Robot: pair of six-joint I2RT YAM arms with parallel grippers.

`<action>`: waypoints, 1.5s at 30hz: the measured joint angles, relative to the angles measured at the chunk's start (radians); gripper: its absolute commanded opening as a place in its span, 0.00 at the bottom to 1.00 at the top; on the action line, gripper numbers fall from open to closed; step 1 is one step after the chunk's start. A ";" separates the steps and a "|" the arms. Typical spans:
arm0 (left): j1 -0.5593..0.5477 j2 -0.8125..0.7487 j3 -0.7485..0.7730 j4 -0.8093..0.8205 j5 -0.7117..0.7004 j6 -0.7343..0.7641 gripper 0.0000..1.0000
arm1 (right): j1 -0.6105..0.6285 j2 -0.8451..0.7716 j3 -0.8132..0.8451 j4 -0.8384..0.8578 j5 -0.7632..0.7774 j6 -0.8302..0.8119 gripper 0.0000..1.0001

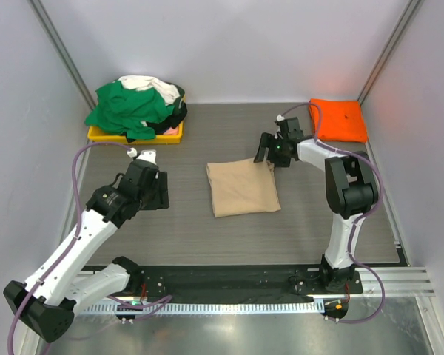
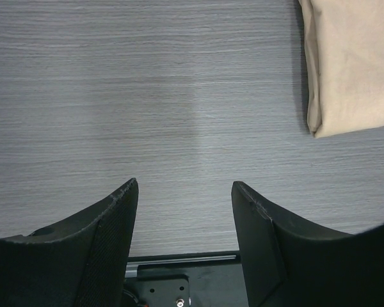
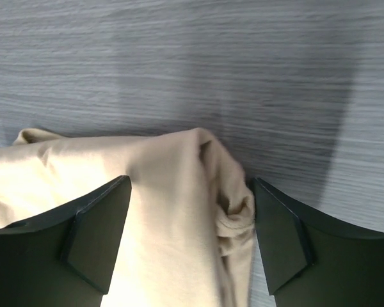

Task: Fold and stack the t-shirts
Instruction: Neatly place the folded tshirt to the corner

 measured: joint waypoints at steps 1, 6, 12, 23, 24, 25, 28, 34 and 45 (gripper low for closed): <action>0.000 0.000 0.000 0.000 0.000 0.000 0.62 | 0.007 0.000 -0.004 0.008 -0.002 0.004 0.78; 0.000 -0.003 -0.004 0.000 0.000 0.000 0.62 | 0.055 -0.005 -0.043 0.065 -0.017 0.032 0.49; 0.000 -0.008 -0.005 0.001 0.000 0.000 0.61 | 0.064 -0.010 -0.112 0.135 -0.061 0.079 0.02; 0.000 -0.169 -0.003 -0.021 -0.027 -0.003 0.67 | -0.036 -0.050 0.026 -0.083 -0.100 -0.069 0.01; 0.000 -0.196 -0.006 -0.014 -0.027 -0.003 0.70 | -0.055 -0.058 0.059 -0.113 -0.100 -0.088 0.02; 0.000 -0.215 -0.012 -0.003 -0.027 -0.002 0.71 | -0.084 -0.070 0.105 -0.139 -0.098 -0.112 0.01; 0.000 -0.269 -0.023 0.001 -0.040 -0.003 0.73 | -0.154 -0.092 0.220 -0.184 -0.093 -0.177 0.01; 0.000 -0.278 -0.039 0.002 -0.052 -0.003 0.73 | -0.260 -0.098 0.362 -0.235 -0.060 -0.280 0.01; 0.000 -0.256 -0.043 0.008 -0.053 -0.003 0.73 | -0.353 0.085 0.768 -0.361 0.004 -0.341 0.01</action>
